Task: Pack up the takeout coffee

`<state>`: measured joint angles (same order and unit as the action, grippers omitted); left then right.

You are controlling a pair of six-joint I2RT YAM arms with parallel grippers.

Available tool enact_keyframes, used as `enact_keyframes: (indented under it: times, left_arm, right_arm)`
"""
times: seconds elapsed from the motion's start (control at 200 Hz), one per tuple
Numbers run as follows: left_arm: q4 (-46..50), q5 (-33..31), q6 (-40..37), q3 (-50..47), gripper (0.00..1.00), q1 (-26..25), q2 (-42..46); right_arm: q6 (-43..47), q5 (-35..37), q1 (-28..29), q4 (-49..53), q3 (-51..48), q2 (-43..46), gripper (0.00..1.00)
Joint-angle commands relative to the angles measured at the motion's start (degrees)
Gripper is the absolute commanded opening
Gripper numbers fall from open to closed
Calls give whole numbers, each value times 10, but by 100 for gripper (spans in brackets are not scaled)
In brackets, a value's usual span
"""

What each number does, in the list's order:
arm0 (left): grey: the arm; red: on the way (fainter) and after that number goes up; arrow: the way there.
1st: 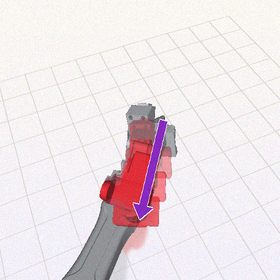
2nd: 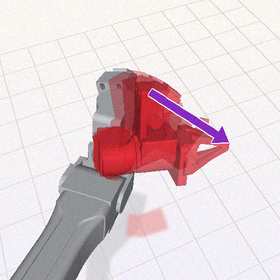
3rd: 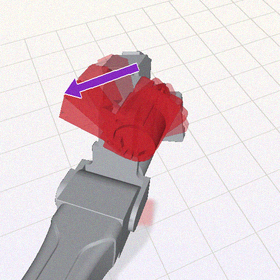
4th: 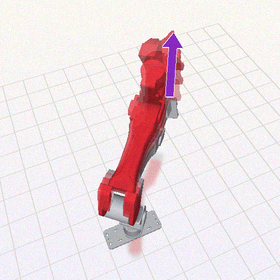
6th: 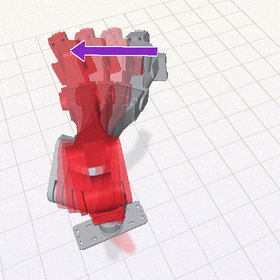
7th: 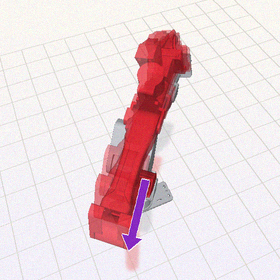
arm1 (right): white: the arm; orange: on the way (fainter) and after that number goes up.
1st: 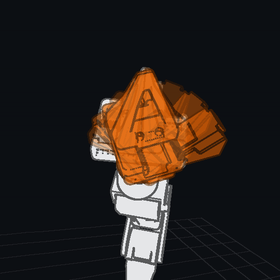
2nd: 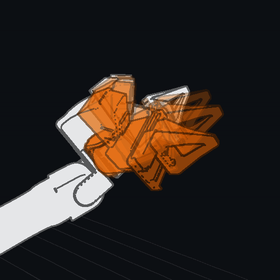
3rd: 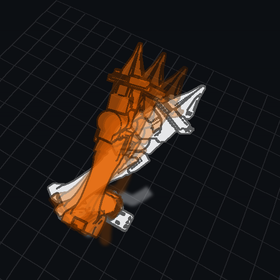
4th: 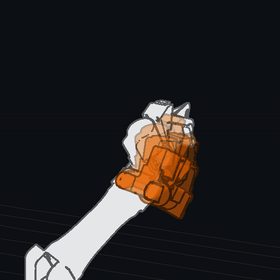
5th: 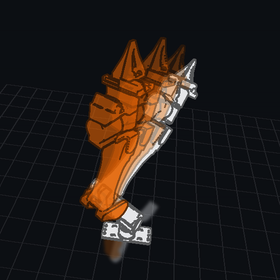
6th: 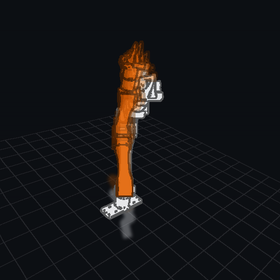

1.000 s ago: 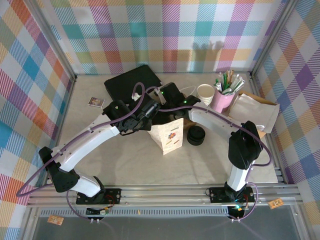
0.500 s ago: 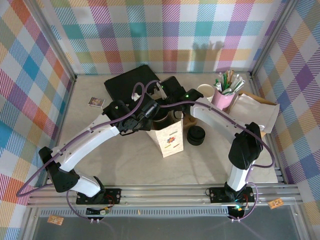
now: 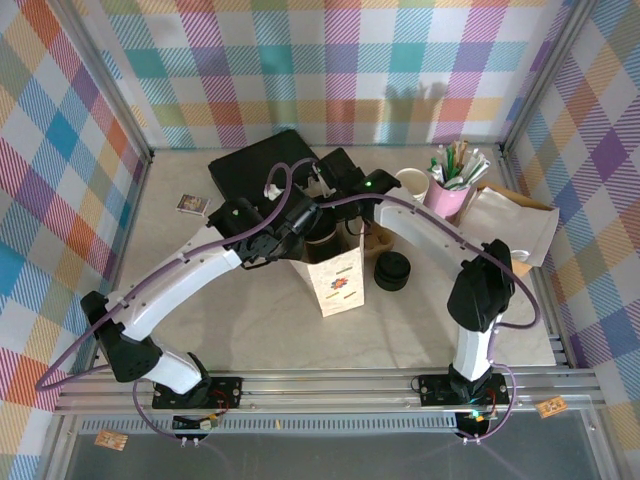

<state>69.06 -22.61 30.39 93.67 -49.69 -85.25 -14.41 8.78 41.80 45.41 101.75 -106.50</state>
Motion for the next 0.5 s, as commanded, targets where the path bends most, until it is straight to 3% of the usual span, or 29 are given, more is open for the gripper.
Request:
enact_keyframes:
  times: [0.0, 0.09, 0.31, 0.495]
  left_arm:
    - [28, -7, -9, 13, 0, 0, -10]
    - [27, -8, -13, 16, 0, 0, -11]
    - [22, -4, -20, 18, 0, 0, -11]
    - [17, -8, -20, 18, 0, -1, -7]
  right_arm:
    - [-14, -6, -1, 31, 10, -15, 74]
    - [-1, -26, -1, 30, 11, -23, 83]
    - [28, -23, -1, 29, 11, -44, 91]
    - [41, -24, -1, 14, -8, -44, 91]
